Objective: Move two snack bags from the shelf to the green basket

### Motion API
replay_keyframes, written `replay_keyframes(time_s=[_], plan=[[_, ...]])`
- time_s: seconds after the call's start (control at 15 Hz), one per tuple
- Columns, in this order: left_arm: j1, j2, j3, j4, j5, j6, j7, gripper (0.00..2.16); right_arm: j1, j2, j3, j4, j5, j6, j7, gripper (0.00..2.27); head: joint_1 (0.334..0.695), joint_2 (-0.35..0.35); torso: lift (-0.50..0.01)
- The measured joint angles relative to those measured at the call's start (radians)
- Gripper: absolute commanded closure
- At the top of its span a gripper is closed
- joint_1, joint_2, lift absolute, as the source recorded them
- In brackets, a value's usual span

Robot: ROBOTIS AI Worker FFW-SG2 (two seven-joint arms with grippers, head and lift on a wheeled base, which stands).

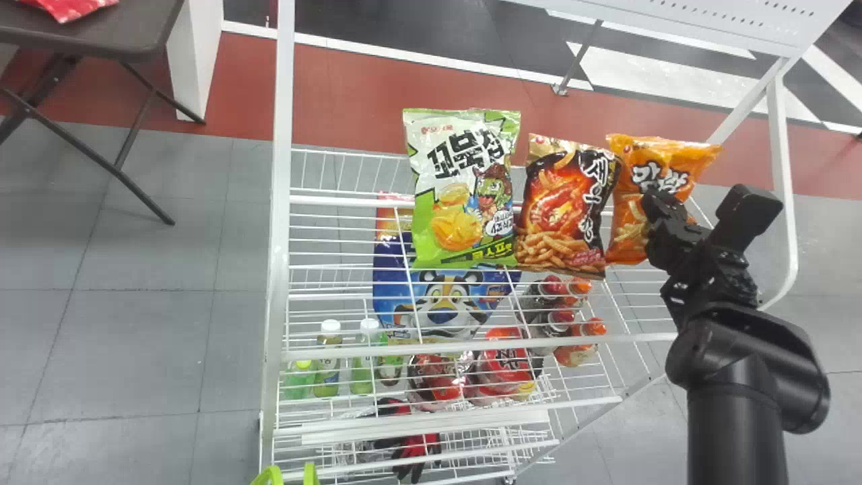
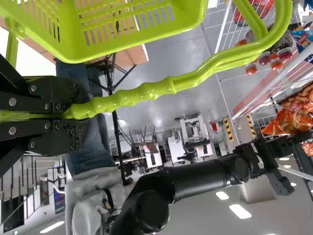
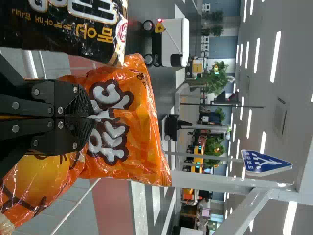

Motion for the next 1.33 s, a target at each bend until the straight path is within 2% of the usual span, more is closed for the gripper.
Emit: replay_keyframes(time_s=[0.2,0.4,0.67,0.8,1.07,1.33], plan=[[-0.003,0.001,0.014,-0.001,0.013,0.0,-0.008,2.13,0.085,0.021,0.031,-0.199,0.001,0.081,-0.072,2.25,0.695,-0.35,-0.015],[-0.004,0.001,0.016,0.0,0.016,-0.002,-0.013,2.13,0.107,0.026,0.032,-0.26,0.0,0.1,-0.072,2.25,0.695,-0.35,-0.015],[-0.001,0.001,0.017,-0.003,0.021,-0.003,-0.019,2.13,0.157,0.034,0.021,-0.349,-0.009,0.108,-0.128,2.25,0.695,-0.35,-0.015],[0.001,0.001,0.018,-0.006,0.022,-0.003,-0.019,2.13,0.211,0.042,-0.002,-0.46,-0.057,0.177,-0.127,2.25,0.695,-0.35,-0.015],[0.003,0.001,0.018,-0.012,0.022,-0.004,-0.021,2.13,0.372,0.087,-0.075,-0.756,-0.213,0.405,-0.12,2.25,0.695,-0.35,-0.015],[0.005,-0.001,0.018,-0.015,0.025,-0.008,-0.022,2.13,0.521,0.147,-0.141,-1.026,-0.347,0.786,-0.078,2.25,0.695,-0.35,-0.015]])
